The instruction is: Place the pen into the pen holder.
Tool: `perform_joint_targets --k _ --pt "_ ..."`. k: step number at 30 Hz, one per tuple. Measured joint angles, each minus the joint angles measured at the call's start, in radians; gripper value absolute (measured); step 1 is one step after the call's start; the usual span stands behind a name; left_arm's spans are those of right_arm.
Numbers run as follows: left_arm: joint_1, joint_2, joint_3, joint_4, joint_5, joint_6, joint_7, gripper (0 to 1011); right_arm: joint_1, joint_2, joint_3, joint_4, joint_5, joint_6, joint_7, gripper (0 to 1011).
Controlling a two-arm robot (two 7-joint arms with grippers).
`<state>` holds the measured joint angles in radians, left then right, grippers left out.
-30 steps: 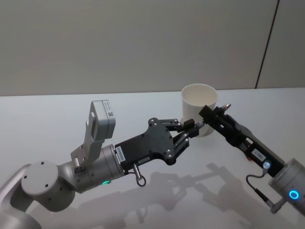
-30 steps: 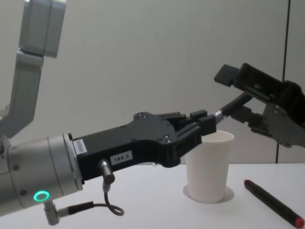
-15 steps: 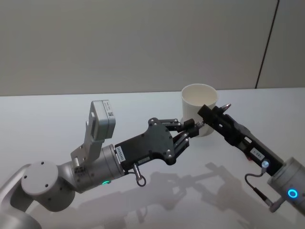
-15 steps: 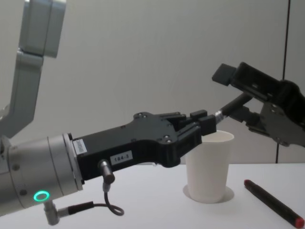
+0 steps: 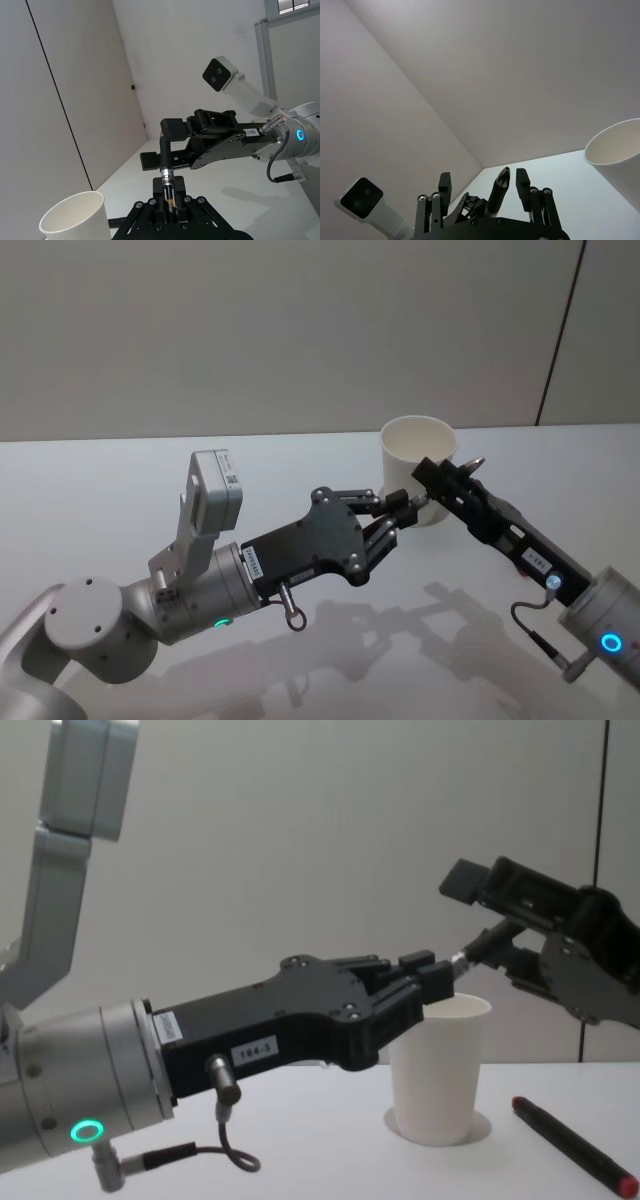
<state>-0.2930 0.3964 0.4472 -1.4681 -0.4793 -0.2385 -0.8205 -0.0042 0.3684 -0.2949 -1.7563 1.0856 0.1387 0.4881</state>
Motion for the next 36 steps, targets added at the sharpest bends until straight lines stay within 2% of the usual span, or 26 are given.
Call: perform_joint_targets --k 1,9,16,18,21,22,23,36 --pt "0.0 0.0 0.0 0.0 0.0 0.0 0.0 130 0.0 0.0 0.0 0.0 0.0 0.0 0.0 816" --pt "0.0 0.0 0.0 0.0 0.0 0.0 0.0 130 0.002 -0.001 -0.001 0.001 0.0 0.002 0.001 591" --pt "0.0 0.0 0.0 0.0 0.0 0.0 0.0 129 0.003 -0.001 -0.001 0.002 0.0 0.003 0.001 336" --pt "0.0 0.0 0.0 0.0 0.0 0.0 0.0 129 0.003 -0.001 -0.001 0.003 0.0 0.003 0.001 302" --pt "0.0 0.0 0.0 0.0 0.0 0.0 0.0 129 0.004 -0.001 -0.001 0.003 0.0 0.003 0.001 190" --pt "0.0 0.0 0.0 0.0 0.0 0.0 -0.001 129 0.004 -0.001 -0.001 0.003 0.0 0.003 0.001 190" --pt "0.0 0.0 0.0 0.0 0.0 0.0 -0.001 129 0.004 -0.001 -0.001 0.003 0.0 0.003 0.001 132" --pt "0.0 0.0 0.0 0.0 0.0 0.0 -0.001 138 0.004 -0.001 -0.001 0.003 0.0 0.003 0.002 125"
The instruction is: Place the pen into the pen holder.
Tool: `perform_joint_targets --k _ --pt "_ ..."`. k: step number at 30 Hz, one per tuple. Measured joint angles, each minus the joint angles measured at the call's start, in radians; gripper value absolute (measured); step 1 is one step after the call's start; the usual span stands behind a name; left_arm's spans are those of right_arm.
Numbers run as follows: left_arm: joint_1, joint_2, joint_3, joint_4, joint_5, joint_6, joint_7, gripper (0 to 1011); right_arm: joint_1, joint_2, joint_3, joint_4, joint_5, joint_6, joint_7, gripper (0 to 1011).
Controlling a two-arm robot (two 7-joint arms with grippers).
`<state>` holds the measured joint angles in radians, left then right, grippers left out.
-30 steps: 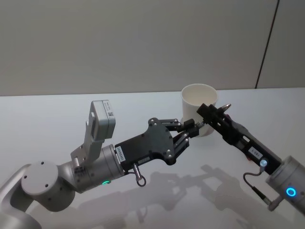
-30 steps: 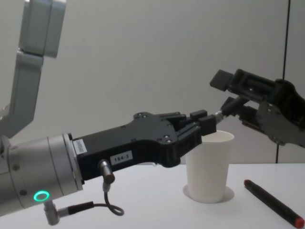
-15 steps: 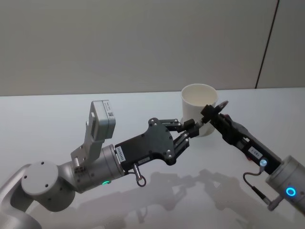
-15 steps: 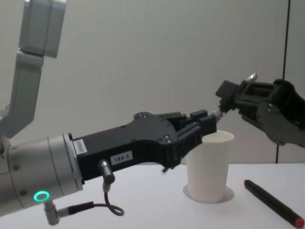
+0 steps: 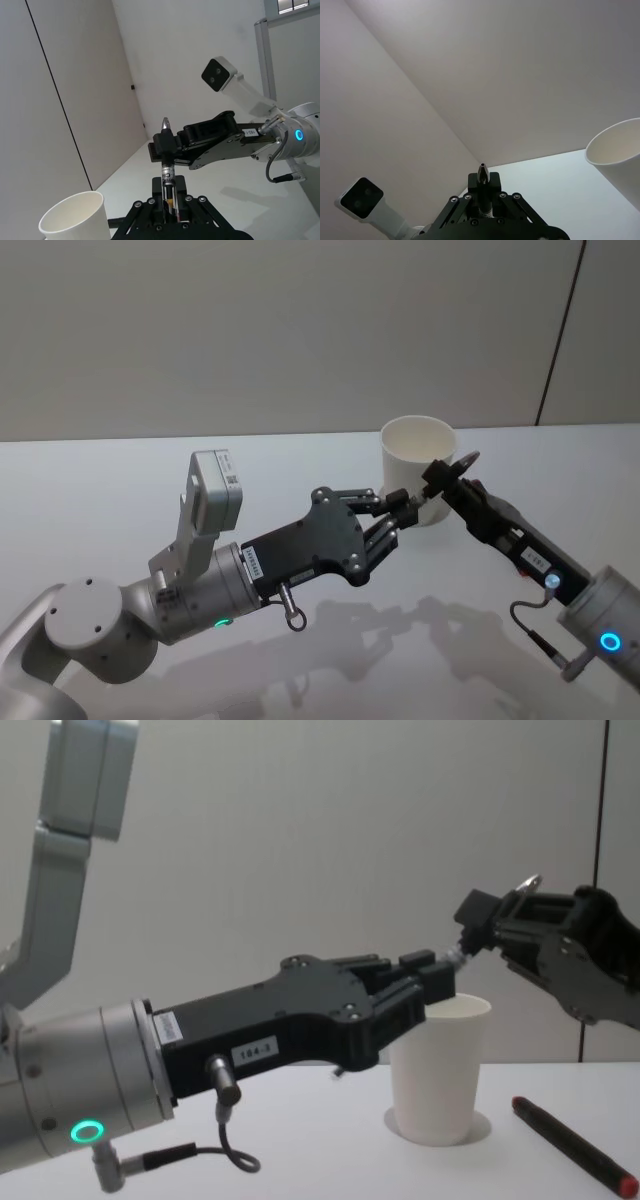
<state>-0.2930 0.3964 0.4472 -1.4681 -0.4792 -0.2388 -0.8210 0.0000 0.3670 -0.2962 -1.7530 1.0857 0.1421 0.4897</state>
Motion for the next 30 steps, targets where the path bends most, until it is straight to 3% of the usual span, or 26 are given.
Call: perform_joint_targets --k 4,20,23,24,30 --pt "0.0 0.0 0.0 0.0 0.001 0.001 0.001 229 0.0 0.0 -0.001 0.0 0.0 0.001 0.002 125" --pt "0.0 0.0 0.0 0.0 0.001 0.001 0.001 764 0.0 0.0 0.0 0.0 0.0 0.0 0.002 124" --pt "0.0 0.0 0.0 0.0 0.001 0.001 0.001 800 0.0 0.0 0.0 0.0 0.0 0.0 0.002 124" --pt "0.0 0.0 0.0 0.0 0.001 0.001 0.001 874 0.0 0.0 0.0 0.0 0.0 0.0 0.001 124" --pt "0.0 0.0 0.0 0.0 0.0 0.0 0.001 1001 0.001 0.002 0.0 0.0 -0.002 -0.004 0.001 125"
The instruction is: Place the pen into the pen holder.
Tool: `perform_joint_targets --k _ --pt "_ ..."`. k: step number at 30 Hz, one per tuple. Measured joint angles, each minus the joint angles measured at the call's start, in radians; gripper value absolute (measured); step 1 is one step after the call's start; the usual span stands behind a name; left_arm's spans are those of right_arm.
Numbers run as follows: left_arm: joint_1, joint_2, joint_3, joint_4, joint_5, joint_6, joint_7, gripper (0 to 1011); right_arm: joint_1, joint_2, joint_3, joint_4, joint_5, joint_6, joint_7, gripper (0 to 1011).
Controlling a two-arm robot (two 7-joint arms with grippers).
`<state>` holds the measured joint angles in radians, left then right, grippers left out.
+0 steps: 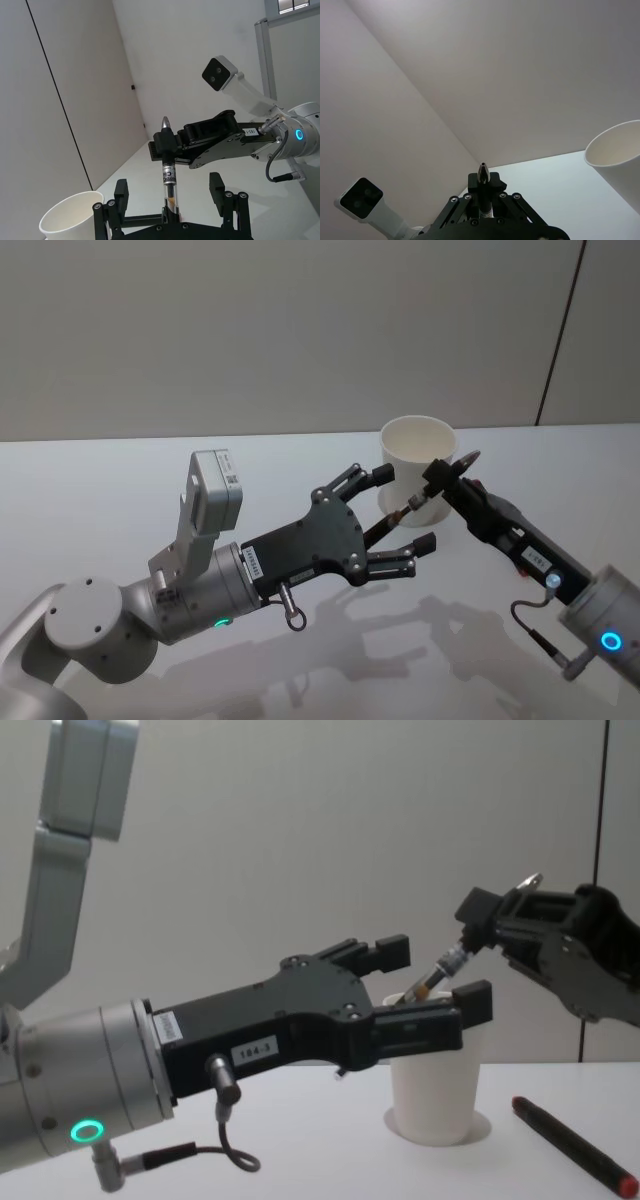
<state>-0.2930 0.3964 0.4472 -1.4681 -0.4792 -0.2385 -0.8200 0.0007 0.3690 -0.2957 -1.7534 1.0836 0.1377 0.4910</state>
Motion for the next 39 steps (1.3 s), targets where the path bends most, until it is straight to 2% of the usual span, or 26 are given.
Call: perform_joint_targets --k 12,23,36,39 --pt "0.0 0.0 0.0 0.0 0.0 0.0 0.0 1001 0.006 0.02 0.015 -0.001 -0.043 -0.049 -0.029 124" --pt "0.0 0.0 0.0 0.0 0.0 0.0 -0.001 1001 0.028 0.037 0.037 0.003 -0.129 -0.137 -0.07 125" --pt "0.0 0.0 0.0 0.0 0.0 0.0 -0.001 1001 0.078 0.028 0.047 0.019 -0.275 -0.263 -0.08 124" --pt "0.0 0.0 0.0 0.0 0.0 0.0 -0.001 1001 0.096 0.018 0.045 0.027 -0.336 -0.298 -0.087 124"
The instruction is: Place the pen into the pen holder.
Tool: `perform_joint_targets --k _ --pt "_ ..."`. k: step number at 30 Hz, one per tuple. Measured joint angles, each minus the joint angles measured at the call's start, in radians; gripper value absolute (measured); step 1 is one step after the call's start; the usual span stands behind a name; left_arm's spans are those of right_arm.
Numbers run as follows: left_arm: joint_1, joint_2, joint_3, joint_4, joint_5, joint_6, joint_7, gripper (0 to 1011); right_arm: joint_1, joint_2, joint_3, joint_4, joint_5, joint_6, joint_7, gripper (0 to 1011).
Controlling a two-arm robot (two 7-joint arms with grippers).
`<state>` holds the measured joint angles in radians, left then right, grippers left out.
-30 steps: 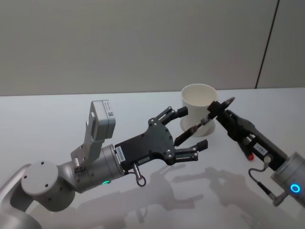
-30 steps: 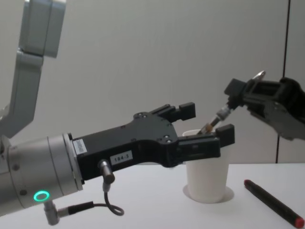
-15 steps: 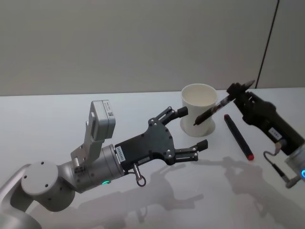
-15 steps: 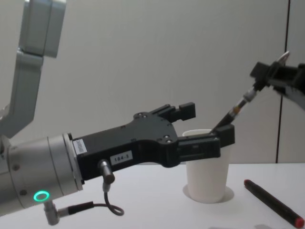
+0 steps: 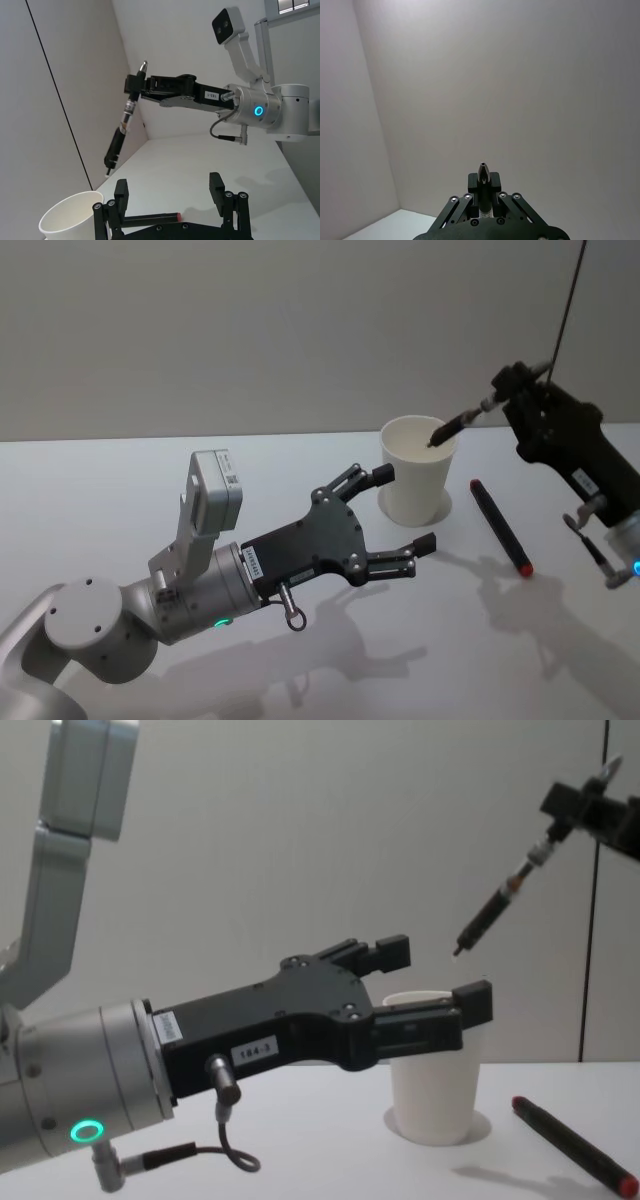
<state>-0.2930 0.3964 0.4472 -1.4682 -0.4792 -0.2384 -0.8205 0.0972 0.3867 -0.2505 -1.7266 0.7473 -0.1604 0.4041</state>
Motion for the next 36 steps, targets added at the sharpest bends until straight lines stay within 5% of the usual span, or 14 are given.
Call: perform_joint_targets --k 20,36 --pt "0.0 0.0 0.0 0.0 0.0 0.0 0.0 1001 0.135 -0.093 -0.035 0.123 -0.352 -0.032 -0.082 124" --pt "0.0 0.0 0.0 0.0 0.0 0.0 0.0 1001 0.249 -0.172 -0.058 0.297 -0.48 -0.01 -0.105 124"
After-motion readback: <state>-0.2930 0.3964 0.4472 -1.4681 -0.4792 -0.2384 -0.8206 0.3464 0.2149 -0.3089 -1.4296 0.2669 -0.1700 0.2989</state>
